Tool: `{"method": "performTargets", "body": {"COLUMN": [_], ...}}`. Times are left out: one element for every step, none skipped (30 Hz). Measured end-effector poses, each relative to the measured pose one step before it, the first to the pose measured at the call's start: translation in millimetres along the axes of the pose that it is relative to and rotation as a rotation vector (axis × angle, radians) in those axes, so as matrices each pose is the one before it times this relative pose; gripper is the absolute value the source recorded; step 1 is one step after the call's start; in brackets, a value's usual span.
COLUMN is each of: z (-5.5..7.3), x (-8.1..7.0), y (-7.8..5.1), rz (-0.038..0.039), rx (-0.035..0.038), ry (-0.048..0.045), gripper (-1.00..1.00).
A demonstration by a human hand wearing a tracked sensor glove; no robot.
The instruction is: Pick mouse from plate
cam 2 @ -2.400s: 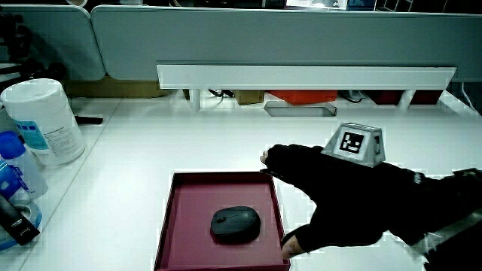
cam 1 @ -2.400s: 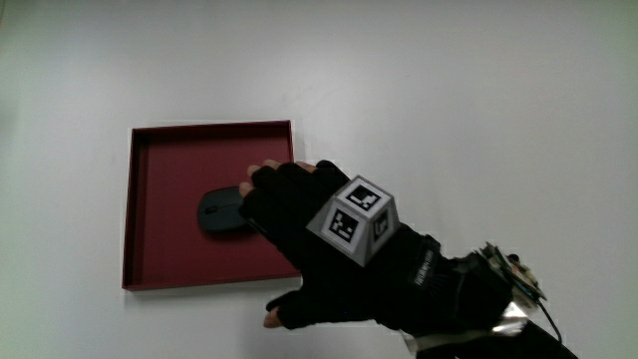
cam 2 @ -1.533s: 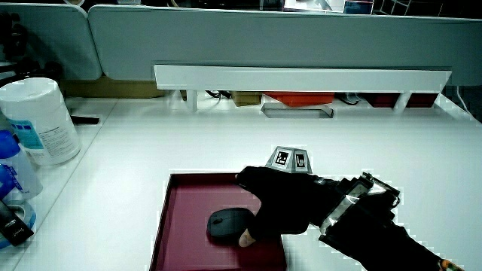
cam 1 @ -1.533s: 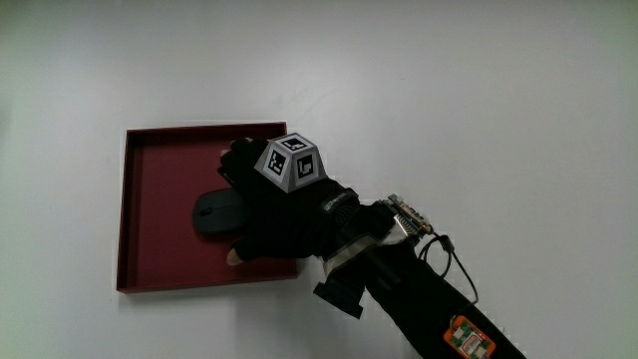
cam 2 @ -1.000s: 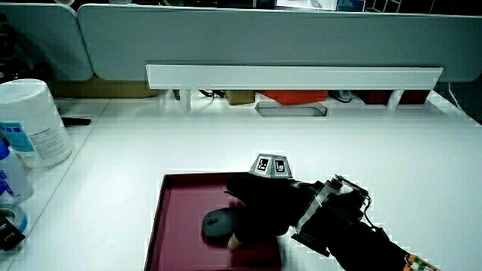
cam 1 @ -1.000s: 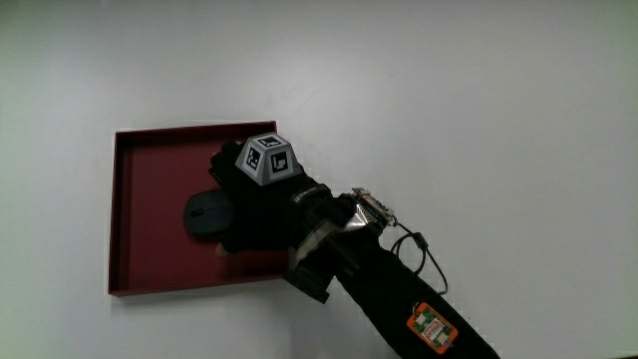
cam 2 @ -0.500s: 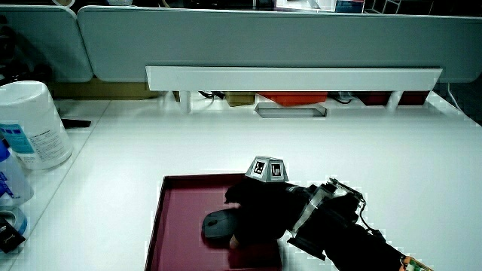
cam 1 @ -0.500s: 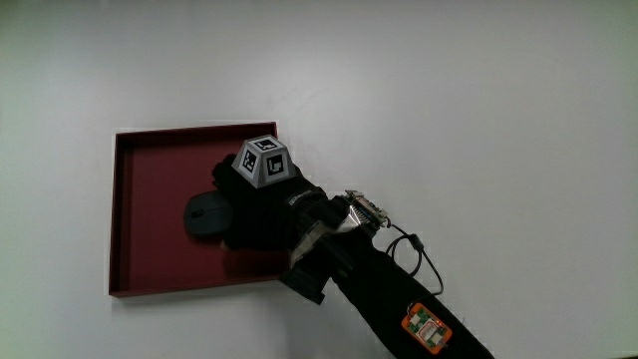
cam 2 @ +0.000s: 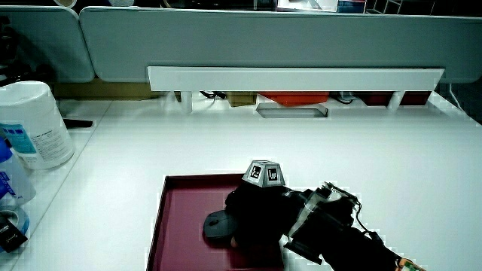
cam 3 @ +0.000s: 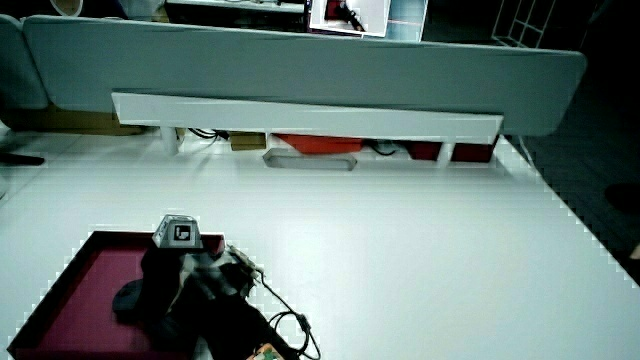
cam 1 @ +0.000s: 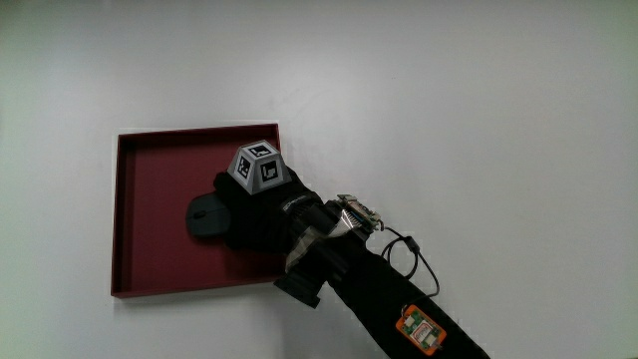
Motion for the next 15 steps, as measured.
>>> {"method": "performTargets", "body": {"z": [0.77, -0.93, 0.74, 0.07, -0.33, 2.78, 0.81, 1.97, 2.37, 2.08, 3.29, 5.35, 2.32, 4.7, 2.58], "x": [0.29, 1.69, 0.1, 1.01, 0.94, -1.59, 0.45, -0.53, -0.93, -0.6, -1.56, -2.97, -0.73, -2.19, -0.23], "y": [-0.98, 0.99, -1.11, -0.06, 0.28, -2.72, -0.26, -1.21, -1.64, -1.3, -2.5, -4.47, -1.23, -3.34, -1.45], "rz": [0.00129, 0.02262, -0.00134, -0.01141, -0.00025, 0.00833, -0.0002, 0.01351, 0.00633, 0.00684, -0.00341, 0.00821, 0.0069, -0.00465, 0.01005], "rx": [0.01002, -0.0015, 0.00651, 0.01521, -0.01753, 0.00753, 0.01229, -0.00943, 0.00688, 0.00005, 0.01105, 0.0153, 0.00228, 0.01234, -0.00086], "ry": [-0.00064, 0.02612, -0.00387, -0.01005, 0.00593, -0.0041, 0.00263, 0.01523, -0.00822, 0.0043, -0.01329, -0.00038, -0.00302, -0.00849, 0.00121], "gripper": [1.0, 1.0, 1.0, 1.0, 1.0, 1.0, 1.0, 1.0, 1.0, 1.0, 1.0, 1.0, 1.0, 1.0, 1.0]}}
